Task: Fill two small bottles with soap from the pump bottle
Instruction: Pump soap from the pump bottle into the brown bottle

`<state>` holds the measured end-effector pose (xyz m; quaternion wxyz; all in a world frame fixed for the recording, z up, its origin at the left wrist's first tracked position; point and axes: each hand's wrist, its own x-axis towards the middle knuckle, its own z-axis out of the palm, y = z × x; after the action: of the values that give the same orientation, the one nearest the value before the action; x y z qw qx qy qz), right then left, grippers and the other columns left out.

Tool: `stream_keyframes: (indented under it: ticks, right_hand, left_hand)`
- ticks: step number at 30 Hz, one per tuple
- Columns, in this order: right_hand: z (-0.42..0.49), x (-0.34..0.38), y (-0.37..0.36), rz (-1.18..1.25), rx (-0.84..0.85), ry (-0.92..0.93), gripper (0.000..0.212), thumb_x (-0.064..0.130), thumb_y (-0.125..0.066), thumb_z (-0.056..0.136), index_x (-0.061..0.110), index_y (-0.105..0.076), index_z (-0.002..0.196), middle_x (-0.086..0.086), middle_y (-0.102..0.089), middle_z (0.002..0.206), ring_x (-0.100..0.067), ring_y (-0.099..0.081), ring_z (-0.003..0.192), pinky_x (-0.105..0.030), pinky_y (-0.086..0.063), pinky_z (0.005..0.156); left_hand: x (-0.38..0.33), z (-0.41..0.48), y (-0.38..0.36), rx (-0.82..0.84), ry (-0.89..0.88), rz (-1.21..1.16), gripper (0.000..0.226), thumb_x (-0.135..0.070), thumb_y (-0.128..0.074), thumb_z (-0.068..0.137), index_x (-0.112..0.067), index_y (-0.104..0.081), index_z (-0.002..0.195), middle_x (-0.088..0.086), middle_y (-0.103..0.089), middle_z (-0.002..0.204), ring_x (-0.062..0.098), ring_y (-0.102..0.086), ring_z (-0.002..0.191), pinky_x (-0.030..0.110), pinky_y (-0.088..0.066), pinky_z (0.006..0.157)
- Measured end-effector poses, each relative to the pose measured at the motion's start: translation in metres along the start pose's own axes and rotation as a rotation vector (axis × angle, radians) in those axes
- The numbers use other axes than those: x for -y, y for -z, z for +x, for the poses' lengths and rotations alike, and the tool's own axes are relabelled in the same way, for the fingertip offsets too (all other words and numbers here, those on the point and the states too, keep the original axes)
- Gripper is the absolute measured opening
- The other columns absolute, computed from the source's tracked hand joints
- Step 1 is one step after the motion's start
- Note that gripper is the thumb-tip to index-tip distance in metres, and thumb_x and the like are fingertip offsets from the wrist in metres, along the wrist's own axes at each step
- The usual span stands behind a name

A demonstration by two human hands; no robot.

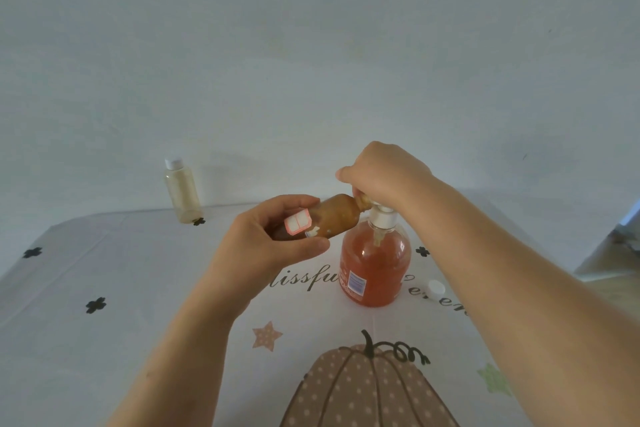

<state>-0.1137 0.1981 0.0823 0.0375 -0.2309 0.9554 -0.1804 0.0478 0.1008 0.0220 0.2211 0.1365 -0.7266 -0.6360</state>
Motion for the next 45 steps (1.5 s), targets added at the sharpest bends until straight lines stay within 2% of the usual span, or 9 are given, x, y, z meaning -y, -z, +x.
stream_keyframes:
  ticks: [3, 7, 11, 18, 22, 28, 36, 41, 45]
  right_hand:
    - [-0.002, 0.001, 0.005, -0.015, -0.026, 0.020, 0.028, 0.031, -0.055, 0.094, 0.011, -0.073, 0.086, -0.001, -0.061, 0.066, -0.019, -0.054, 0.058, -0.026, -0.036, 0.054]
    - [-0.004, 0.002, 0.013, -0.060, -0.055, 0.061, 0.033, 0.033, -0.049, 0.097, 0.013, -0.068, 0.080, 0.001, -0.061, 0.066, -0.018, -0.053, 0.058, -0.026, -0.036, 0.054]
    - [-0.004, 0.002, 0.013, -0.060, -0.042, 0.064, 0.035, 0.034, -0.048, 0.098, 0.013, -0.063, 0.075, 0.000, -0.060, 0.066, -0.019, -0.053, 0.058, -0.026, -0.037, 0.056]
    - [-0.005, 0.003, 0.011, 0.000, -0.023, 0.047, 0.038, 0.036, -0.045, 0.098, 0.010, -0.070, 0.084, -0.002, -0.062, 0.062, -0.021, -0.055, 0.057, -0.027, -0.039, 0.058]
    - [-0.001, -0.002, 0.002, 0.033, -0.036, 0.040, 0.041, 0.038, -0.044, 0.098, 0.009, -0.068, 0.080, -0.004, -0.067, 0.071, -0.022, -0.057, 0.061, -0.029, -0.041, 0.060]
    - [0.000, -0.005, -0.001, 0.065, -0.036, 0.027, 0.040, 0.038, -0.045, 0.098, 0.008, -0.070, 0.087, -0.006, -0.073, 0.081, -0.023, -0.059, 0.065, -0.031, -0.044, 0.064]
    - [-0.004, 0.001, 0.014, -0.006, -0.031, 0.063, 0.041, 0.038, -0.044, 0.101, 0.009, -0.070, 0.087, -0.002, -0.059, 0.062, -0.019, -0.054, 0.054, -0.027, -0.041, 0.057]
    - [-0.002, 0.002, 0.012, 0.023, 0.003, 0.056, 0.043, 0.038, -0.044, 0.099, 0.007, -0.072, 0.089, -0.003, -0.060, 0.061, -0.022, -0.056, 0.056, -0.033, -0.053, 0.073]
    - [0.001, 0.000, 0.007, 0.054, 0.021, 0.056, 0.045, 0.041, -0.044, 0.098, 0.007, -0.073, 0.093, -0.004, -0.061, 0.064, -0.023, -0.058, 0.063, -0.035, -0.053, 0.077]
  left_hand:
    - [-0.002, -0.001, 0.000, 0.022, -0.012, 0.038, 0.042, -0.005, -0.085, 0.069, -0.031, -0.075, 0.101, -0.004, -0.076, 0.088, 0.007, -0.070, 0.076, 0.018, -0.054, 0.070]
    - [-0.005, -0.003, -0.002, 0.037, -0.029, 0.029, 0.038, -0.005, -0.084, 0.070, -0.029, -0.075, 0.100, -0.006, -0.075, 0.081, 0.003, -0.067, 0.070, 0.015, -0.051, 0.066]
    - [-0.005, -0.003, 0.002, 0.043, -0.032, 0.024, 0.037, -0.005, -0.083, 0.070, -0.027, -0.076, 0.100, -0.005, -0.074, 0.082, 0.006, -0.066, 0.069, 0.019, -0.052, 0.069]
    - [-0.005, -0.002, 0.002, 0.043, -0.034, 0.036, 0.037, -0.007, -0.083, 0.071, -0.030, -0.077, 0.098, -0.006, -0.074, 0.081, 0.006, -0.066, 0.068, 0.022, -0.053, 0.071]
    - [-0.003, -0.002, 0.003, 0.037, -0.023, 0.052, 0.038, -0.007, -0.084, 0.070, -0.029, -0.076, 0.101, -0.003, -0.076, 0.084, 0.006, -0.068, 0.071, 0.017, -0.053, 0.067]
    - [-0.004, -0.003, 0.002, 0.033, -0.008, 0.067, 0.040, -0.008, -0.085, 0.069, -0.028, -0.075, 0.103, -0.007, -0.074, 0.079, 0.004, -0.068, 0.069, 0.014, -0.050, 0.064]
    - [-0.008, -0.005, 0.000, 0.048, -0.020, 0.006, 0.041, -0.011, -0.085, 0.066, -0.026, -0.075, 0.103, -0.007, -0.076, 0.083, 0.003, -0.069, 0.070, 0.013, -0.051, 0.065]
    - [-0.008, -0.005, -0.001, 0.032, -0.028, -0.016, 0.039, -0.008, -0.085, 0.067, -0.026, -0.076, 0.101, -0.008, -0.075, 0.081, 0.002, -0.068, 0.069, 0.013, -0.050, 0.064]
    - [-0.008, -0.005, 0.000, 0.034, -0.038, -0.007, 0.038, -0.006, -0.084, 0.069, -0.026, -0.076, 0.100, -0.008, -0.076, 0.083, 0.002, -0.069, 0.071, 0.011, -0.050, 0.065]
